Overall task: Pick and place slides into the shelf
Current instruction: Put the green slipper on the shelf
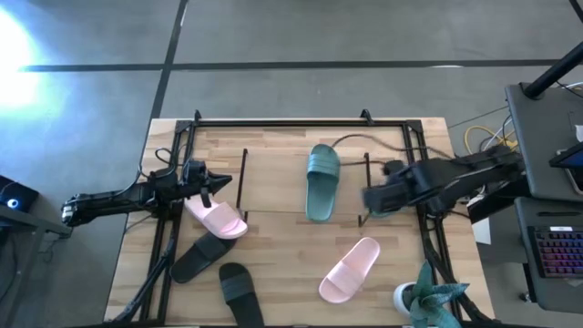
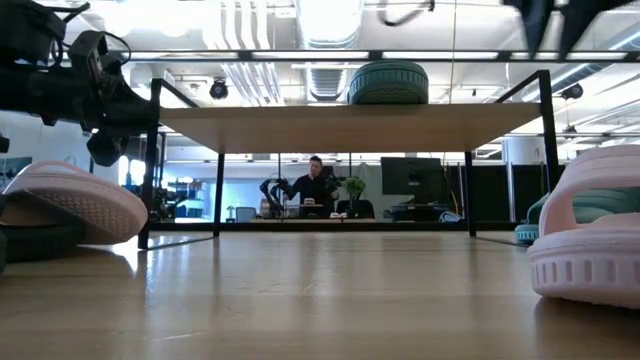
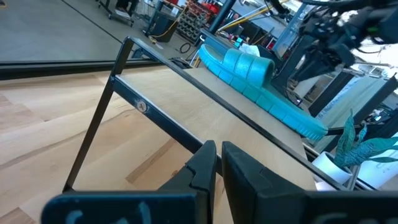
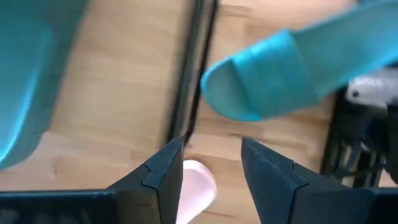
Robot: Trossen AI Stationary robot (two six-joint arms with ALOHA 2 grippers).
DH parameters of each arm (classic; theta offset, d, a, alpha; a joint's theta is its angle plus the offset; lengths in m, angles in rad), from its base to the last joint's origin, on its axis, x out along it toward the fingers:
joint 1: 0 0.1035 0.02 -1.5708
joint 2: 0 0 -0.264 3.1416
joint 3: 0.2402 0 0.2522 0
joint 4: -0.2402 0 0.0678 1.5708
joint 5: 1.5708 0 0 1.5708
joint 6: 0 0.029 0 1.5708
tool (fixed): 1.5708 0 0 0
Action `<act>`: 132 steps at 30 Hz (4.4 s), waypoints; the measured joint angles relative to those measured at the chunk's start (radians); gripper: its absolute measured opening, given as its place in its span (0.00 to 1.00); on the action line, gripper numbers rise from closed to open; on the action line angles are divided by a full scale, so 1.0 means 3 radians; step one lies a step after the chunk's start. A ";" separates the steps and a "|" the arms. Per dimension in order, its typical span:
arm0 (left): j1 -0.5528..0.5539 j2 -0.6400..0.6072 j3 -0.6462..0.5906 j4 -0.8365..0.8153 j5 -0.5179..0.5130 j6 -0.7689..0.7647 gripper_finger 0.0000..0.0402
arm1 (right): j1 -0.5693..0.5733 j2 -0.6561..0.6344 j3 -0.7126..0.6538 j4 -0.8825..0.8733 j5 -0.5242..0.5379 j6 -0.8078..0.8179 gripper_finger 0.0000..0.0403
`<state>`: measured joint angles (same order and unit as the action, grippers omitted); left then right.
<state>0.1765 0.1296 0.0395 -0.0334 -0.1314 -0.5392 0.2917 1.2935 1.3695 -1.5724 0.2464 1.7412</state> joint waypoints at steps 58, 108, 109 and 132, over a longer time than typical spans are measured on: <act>0.0001 0.0002 0.0000 0.0000 0.0000 0.0000 0.03 | -0.0502 -0.2958 -0.2267 0.0964 0.1716 0.0486 0.33; 0.0001 0.0000 0.0000 -0.0001 0.0000 0.0000 0.03 | -0.1739 -0.1531 -0.1482 0.0315 -0.0911 -0.2350 0.28; 0.0001 0.0000 0.0000 -0.0001 0.0000 0.0000 0.03 | -0.1880 -0.1530 -0.1515 0.0345 -0.0976 -0.2451 0.28; 0.0001 0.0002 0.0000 -0.0001 0.0000 0.0001 0.03 | -0.4041 -0.0277 -0.1743 0.0873 -0.2143 -0.4165 0.28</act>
<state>0.1768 0.1303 0.0395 -0.0338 -0.1314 -0.5388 -0.9206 1.2104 0.8467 -1.3104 -0.3965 0.4917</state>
